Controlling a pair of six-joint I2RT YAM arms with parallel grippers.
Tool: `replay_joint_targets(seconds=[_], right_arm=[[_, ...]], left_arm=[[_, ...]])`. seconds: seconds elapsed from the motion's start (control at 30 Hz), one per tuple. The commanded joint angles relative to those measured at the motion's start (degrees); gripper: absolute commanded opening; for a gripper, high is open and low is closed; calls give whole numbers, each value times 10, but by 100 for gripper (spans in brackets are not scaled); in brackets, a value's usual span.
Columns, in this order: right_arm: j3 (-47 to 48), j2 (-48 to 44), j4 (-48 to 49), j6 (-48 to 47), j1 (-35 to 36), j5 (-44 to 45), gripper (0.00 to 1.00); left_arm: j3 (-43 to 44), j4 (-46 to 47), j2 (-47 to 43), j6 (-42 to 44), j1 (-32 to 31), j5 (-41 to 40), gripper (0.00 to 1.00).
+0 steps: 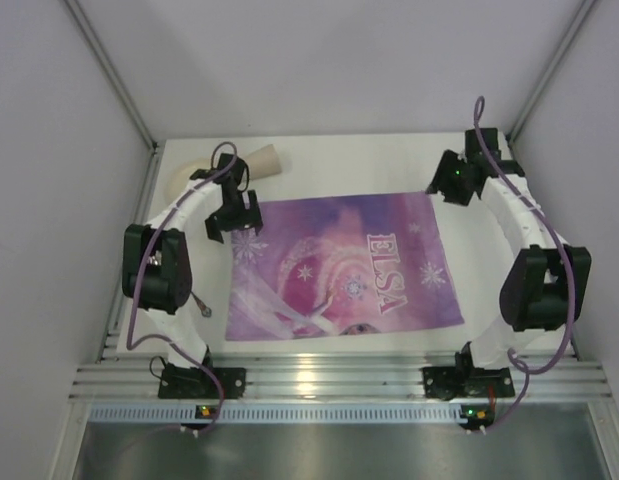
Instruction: Set the dinner table for one person
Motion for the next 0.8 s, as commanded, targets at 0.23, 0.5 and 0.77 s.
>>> replay_joint_targets(seconds=[0.23,0.5,0.77], right_arm=[[3,5,261,163,99,-299,55],[-69,-73,209,148,166,-292,55],[-110,-109,162,77,164,-331,55]], left_arm=[[184,82,46,-21,12,5,98],[283,268,191,-153,26,78,98],[458,257,295,-180,9,14,98]])
